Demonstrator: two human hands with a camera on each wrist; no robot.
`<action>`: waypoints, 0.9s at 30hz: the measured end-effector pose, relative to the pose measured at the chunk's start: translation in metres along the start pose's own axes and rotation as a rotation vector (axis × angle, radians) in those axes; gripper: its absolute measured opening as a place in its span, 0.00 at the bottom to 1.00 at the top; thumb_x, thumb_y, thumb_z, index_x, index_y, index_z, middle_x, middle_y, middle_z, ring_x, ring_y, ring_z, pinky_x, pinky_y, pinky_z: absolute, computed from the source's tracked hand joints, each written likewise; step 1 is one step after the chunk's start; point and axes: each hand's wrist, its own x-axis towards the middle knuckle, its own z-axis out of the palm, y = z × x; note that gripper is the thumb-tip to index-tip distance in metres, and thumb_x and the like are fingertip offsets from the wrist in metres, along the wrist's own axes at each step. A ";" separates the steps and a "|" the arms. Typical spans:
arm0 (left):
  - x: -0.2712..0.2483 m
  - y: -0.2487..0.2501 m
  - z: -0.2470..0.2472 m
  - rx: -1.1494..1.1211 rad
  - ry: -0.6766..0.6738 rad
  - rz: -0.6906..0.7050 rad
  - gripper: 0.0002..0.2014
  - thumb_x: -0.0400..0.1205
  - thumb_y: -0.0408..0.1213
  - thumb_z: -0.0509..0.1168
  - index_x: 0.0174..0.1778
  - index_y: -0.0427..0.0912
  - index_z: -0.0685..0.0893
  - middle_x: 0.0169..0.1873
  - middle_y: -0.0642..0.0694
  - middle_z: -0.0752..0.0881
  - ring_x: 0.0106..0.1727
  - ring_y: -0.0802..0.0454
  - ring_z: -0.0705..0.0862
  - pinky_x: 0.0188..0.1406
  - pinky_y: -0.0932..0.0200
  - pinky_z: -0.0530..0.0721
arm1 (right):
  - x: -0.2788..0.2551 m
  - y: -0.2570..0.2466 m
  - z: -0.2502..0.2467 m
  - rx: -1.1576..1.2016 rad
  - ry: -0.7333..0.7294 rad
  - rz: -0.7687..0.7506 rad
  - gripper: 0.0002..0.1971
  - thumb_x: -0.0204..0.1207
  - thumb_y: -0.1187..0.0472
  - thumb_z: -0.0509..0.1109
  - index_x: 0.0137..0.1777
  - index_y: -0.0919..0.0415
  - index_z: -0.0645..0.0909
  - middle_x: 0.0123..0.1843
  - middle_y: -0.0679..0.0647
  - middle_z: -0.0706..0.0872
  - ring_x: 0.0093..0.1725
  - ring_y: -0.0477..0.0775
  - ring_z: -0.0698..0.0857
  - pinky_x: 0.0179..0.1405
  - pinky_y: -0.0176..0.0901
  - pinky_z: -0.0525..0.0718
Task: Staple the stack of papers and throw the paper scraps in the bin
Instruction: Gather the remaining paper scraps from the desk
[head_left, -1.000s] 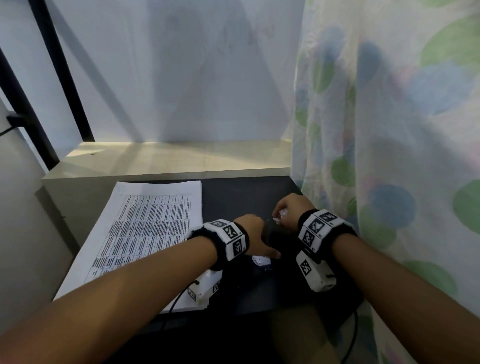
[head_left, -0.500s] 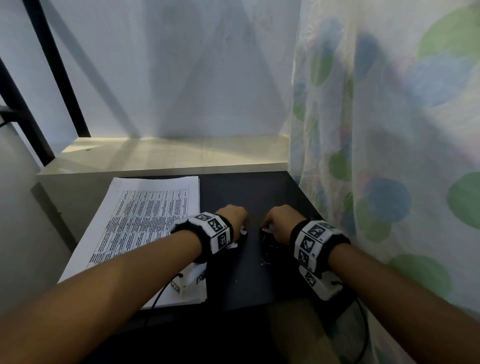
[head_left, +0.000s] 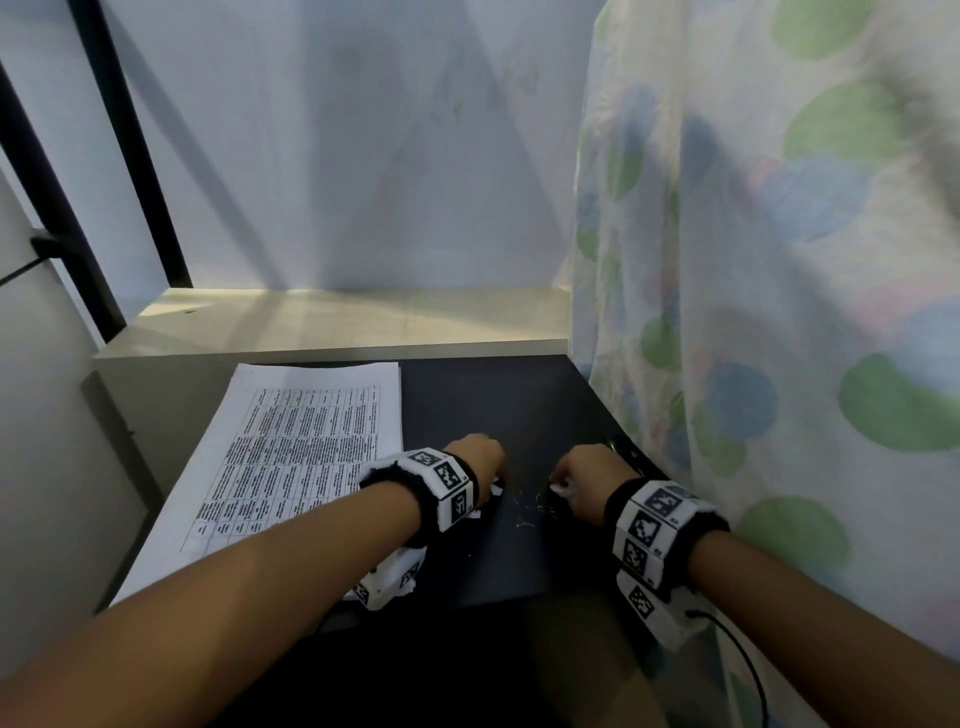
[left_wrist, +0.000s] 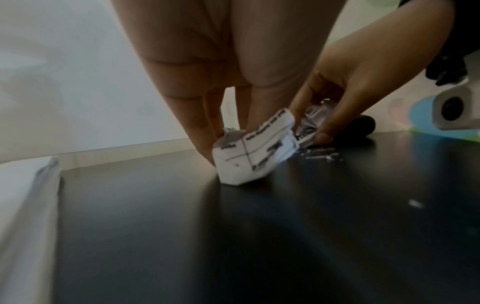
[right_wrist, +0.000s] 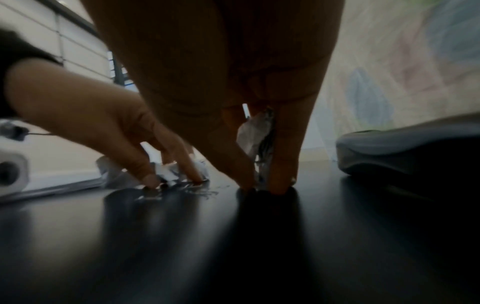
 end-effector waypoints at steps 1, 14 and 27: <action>-0.001 0.003 0.000 0.004 0.003 0.010 0.16 0.80 0.33 0.66 0.64 0.38 0.85 0.65 0.41 0.84 0.66 0.44 0.83 0.64 0.56 0.80 | -0.001 -0.005 0.003 -0.035 -0.015 -0.004 0.14 0.79 0.61 0.65 0.60 0.65 0.85 0.63 0.61 0.85 0.63 0.61 0.84 0.64 0.48 0.82; -0.015 0.007 0.007 -0.023 0.040 -0.002 0.19 0.75 0.35 0.71 0.63 0.42 0.85 0.63 0.42 0.85 0.63 0.43 0.84 0.57 0.54 0.84 | -0.026 -0.013 0.002 0.058 -0.026 -0.115 0.24 0.68 0.54 0.77 0.65 0.59 0.83 0.64 0.56 0.86 0.65 0.55 0.83 0.63 0.41 0.79; -0.012 0.013 0.004 -0.056 0.006 -0.048 0.19 0.75 0.35 0.72 0.63 0.39 0.85 0.61 0.39 0.86 0.61 0.42 0.86 0.56 0.55 0.84 | -0.008 -0.033 0.010 0.014 0.016 -0.098 0.12 0.73 0.62 0.71 0.55 0.59 0.88 0.57 0.61 0.89 0.58 0.61 0.86 0.51 0.41 0.81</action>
